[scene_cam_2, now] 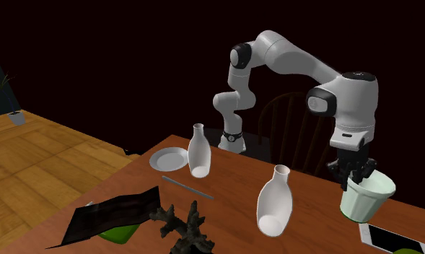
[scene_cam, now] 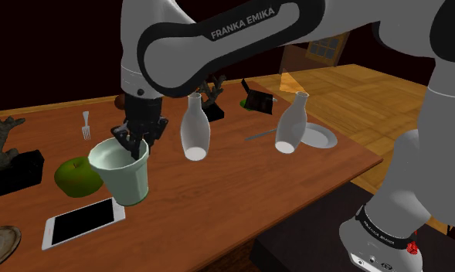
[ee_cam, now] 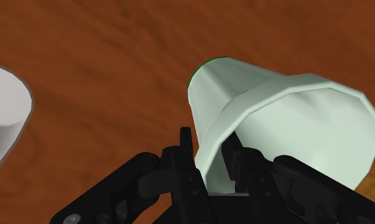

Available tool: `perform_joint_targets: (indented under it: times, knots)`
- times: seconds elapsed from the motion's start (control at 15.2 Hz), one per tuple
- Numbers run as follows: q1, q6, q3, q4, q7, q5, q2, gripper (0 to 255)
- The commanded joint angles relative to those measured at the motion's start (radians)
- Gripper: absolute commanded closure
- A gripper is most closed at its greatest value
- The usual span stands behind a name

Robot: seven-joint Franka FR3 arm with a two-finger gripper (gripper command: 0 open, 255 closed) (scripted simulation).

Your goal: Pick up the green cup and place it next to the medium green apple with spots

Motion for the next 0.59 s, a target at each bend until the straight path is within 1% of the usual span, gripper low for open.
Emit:
perform_joint_targets:
  times: [0.0,0.46,0.53]
  knots:
    - [0.001,0.026,-0.001,-0.016,-0.001,-0.001,0.008,255]
    - [0.004,0.112,-0.004,-0.065,-0.004,-0.007,0.046,255]
    - [0.004,0.112,-0.004,-0.065,-0.004,-0.007,0.046,255]
